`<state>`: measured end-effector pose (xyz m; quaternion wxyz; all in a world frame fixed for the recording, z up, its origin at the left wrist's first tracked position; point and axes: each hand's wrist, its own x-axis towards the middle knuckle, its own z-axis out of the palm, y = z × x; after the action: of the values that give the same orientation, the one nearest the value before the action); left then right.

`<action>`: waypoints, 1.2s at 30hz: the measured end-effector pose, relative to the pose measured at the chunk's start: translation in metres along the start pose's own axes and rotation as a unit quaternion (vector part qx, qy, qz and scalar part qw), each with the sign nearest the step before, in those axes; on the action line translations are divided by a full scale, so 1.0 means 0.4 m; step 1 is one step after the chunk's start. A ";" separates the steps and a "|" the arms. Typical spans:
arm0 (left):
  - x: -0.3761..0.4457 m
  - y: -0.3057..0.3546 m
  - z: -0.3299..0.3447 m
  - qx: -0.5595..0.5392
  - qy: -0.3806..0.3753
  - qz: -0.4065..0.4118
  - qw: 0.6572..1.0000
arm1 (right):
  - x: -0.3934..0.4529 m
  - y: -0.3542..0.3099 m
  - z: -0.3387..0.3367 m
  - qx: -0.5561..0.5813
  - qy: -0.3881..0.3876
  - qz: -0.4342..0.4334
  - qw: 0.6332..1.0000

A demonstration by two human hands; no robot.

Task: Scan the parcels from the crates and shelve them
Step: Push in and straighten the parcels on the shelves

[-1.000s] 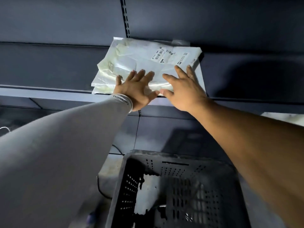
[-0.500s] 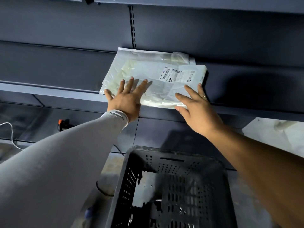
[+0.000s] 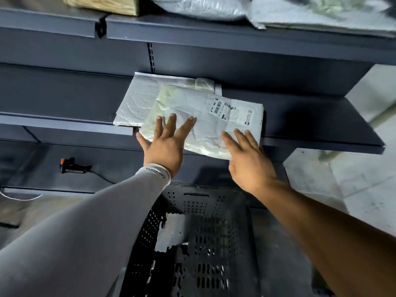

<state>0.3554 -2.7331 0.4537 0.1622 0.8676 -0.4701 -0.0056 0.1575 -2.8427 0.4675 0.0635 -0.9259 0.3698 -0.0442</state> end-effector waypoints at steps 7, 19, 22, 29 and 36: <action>-0.108 0.150 0.001 0.024 -0.027 -0.006 0.999 | -0.128 0.106 -0.062 -0.019 -0.014 0.006 1.000; -0.230 0.449 -0.121 0.078 -0.053 0.027 0.995 | -0.348 0.284 -0.272 -0.031 0.000 0.027 0.999; -0.252 0.505 -0.167 0.073 -0.068 0.032 0.995 | -0.387 0.309 -0.336 -0.039 0.004 0.028 0.999; -0.304 0.588 -0.291 0.083 -0.081 0.043 0.992 | -0.478 0.313 -0.463 -0.041 0.012 0.039 0.998; -0.354 0.621 -0.442 0.102 -0.086 0.050 0.990 | -0.541 0.275 -0.589 -0.043 0.028 0.037 0.998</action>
<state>0.1029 -2.6941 0.6724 0.0317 0.8512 -0.5233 -0.0242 -0.1038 -2.7923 0.6762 0.0144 -0.9120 0.4067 -0.0516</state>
